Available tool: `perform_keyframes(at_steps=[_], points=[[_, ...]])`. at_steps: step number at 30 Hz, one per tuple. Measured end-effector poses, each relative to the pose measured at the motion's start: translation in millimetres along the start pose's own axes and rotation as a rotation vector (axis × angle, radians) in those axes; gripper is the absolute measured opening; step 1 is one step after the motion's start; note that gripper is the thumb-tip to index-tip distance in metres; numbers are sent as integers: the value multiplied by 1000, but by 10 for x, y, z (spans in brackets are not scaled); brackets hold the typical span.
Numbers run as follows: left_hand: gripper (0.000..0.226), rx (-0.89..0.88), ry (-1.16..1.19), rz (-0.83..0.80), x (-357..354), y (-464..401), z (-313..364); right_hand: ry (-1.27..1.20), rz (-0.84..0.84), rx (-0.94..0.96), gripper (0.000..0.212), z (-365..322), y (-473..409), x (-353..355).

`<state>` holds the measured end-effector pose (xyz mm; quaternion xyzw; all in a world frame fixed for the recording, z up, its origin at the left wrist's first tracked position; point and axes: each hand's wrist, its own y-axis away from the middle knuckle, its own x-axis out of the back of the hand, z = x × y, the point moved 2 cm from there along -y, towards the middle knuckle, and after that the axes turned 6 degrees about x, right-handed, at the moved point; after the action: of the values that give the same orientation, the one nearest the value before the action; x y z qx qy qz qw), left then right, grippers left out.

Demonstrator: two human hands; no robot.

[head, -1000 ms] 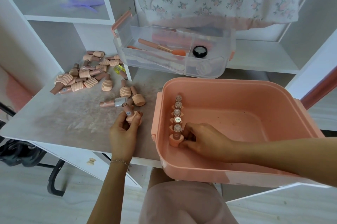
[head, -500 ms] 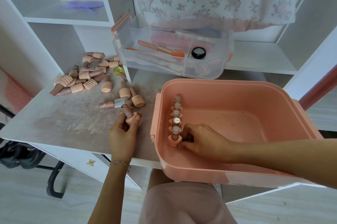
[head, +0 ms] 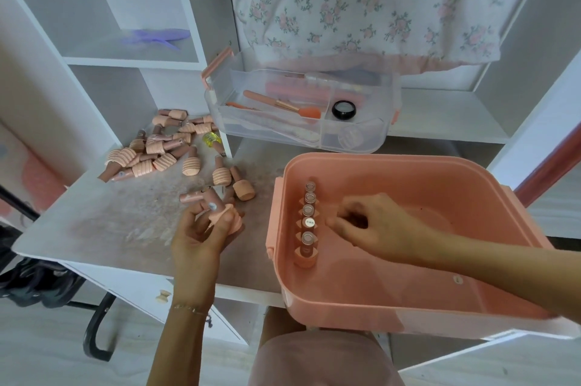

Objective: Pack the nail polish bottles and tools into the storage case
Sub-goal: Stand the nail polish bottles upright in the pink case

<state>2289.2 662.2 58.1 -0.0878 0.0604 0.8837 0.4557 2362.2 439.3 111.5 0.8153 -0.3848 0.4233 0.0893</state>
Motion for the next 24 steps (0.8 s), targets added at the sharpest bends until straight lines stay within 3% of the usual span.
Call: perform_keyframes(at_steps=[4, 7, 11, 14, 19, 24], points=[[38, -103, -10, -29, -118, 84, 377, -216, 95, 68, 23, -255, -101, 102], [30, -124, 2, -102, -264, 159, 604, -323, 100, 112, 7, -423, -214, 73], [22, -162, -5, -239, -468, 264, 791, -442, 86, 180, 23, -586, -287, -15], [23, -186, -19, -311, -525, 296, 840, -510, 135, 203, 18, -629, -284, -14], [22, -170, -135, -377, -488, 272, 808, -409, 155, 145, 9, -468, -218, 89], [30, -115, -337, -282, -429, 223, 539, -242, -13, 110, 21, -179, -54, 201]])
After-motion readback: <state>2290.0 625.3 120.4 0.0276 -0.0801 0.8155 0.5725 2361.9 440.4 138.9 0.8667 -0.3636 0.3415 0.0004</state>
